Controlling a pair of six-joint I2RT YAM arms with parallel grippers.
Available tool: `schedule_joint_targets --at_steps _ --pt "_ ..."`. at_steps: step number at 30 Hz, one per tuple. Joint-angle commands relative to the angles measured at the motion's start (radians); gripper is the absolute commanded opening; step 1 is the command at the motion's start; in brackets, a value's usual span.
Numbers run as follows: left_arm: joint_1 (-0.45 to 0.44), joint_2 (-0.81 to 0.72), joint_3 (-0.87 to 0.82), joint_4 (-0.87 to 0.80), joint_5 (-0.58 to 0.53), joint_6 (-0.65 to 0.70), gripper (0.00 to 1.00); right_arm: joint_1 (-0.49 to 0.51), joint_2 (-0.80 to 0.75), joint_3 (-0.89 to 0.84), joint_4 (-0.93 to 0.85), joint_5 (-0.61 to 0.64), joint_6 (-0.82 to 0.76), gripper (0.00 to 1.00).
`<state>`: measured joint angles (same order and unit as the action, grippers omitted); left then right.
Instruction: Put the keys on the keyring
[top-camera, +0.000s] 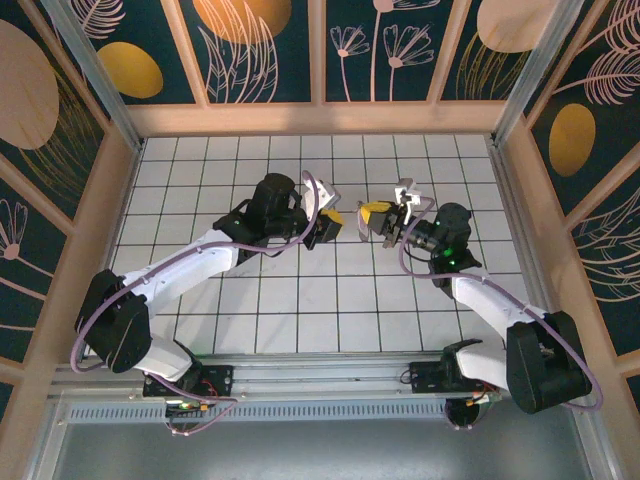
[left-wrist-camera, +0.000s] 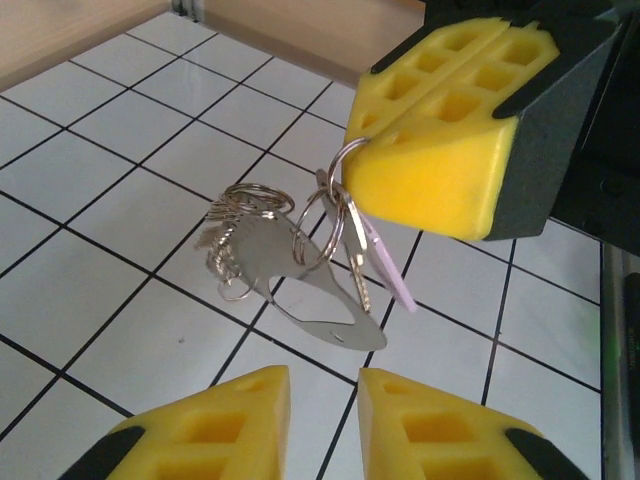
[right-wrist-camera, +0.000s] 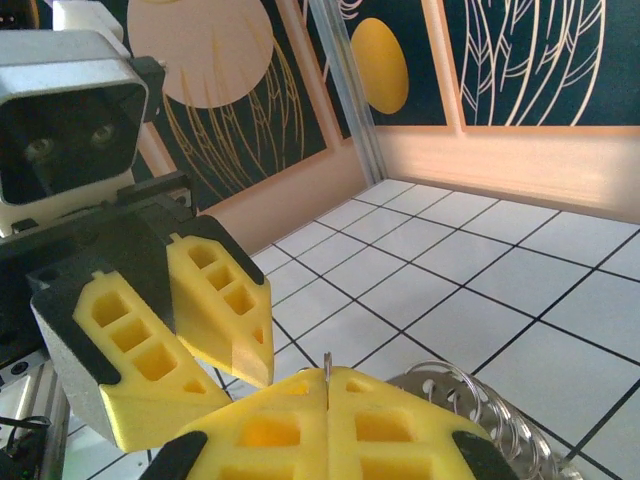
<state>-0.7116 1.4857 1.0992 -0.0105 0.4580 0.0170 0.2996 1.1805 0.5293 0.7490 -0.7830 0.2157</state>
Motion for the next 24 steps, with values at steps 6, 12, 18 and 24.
schedule_joint_targets --at_steps 6,12,18,24 --pt "0.006 -0.052 -0.042 0.101 -0.08 -0.01 0.28 -0.018 -0.018 0.026 0.0 -0.028 -0.02 0.0" --pt "0.006 -0.056 -0.049 0.142 -0.086 0.002 0.28 -0.018 -0.017 0.035 0.003 -0.06 -0.007 0.0" --pt "0.006 -0.021 -0.024 0.15 -0.037 0.021 0.28 -0.016 -0.019 0.041 0.002 -0.082 -0.002 0.0" --pt "0.007 -0.013 -0.039 0.193 0.011 0.032 0.28 -0.014 -0.025 0.049 -0.013 -0.09 -0.01 0.0"
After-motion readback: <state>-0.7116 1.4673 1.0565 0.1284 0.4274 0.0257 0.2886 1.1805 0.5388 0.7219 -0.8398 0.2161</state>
